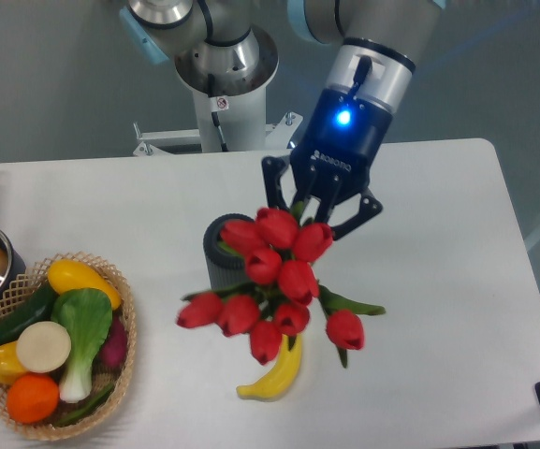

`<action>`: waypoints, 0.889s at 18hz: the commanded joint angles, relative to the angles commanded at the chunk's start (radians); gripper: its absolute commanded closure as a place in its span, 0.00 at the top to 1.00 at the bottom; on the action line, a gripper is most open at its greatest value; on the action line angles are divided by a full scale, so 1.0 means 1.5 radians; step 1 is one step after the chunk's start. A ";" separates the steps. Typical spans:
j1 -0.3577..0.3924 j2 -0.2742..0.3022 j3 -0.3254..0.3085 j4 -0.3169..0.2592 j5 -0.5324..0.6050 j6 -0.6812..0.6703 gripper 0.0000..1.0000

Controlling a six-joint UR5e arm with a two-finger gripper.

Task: Insert the flowers into the vase
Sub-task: 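Lower the tulip stems into the black vase opening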

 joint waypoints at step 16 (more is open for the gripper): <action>0.108 0.097 -0.252 0.024 -0.303 0.169 0.05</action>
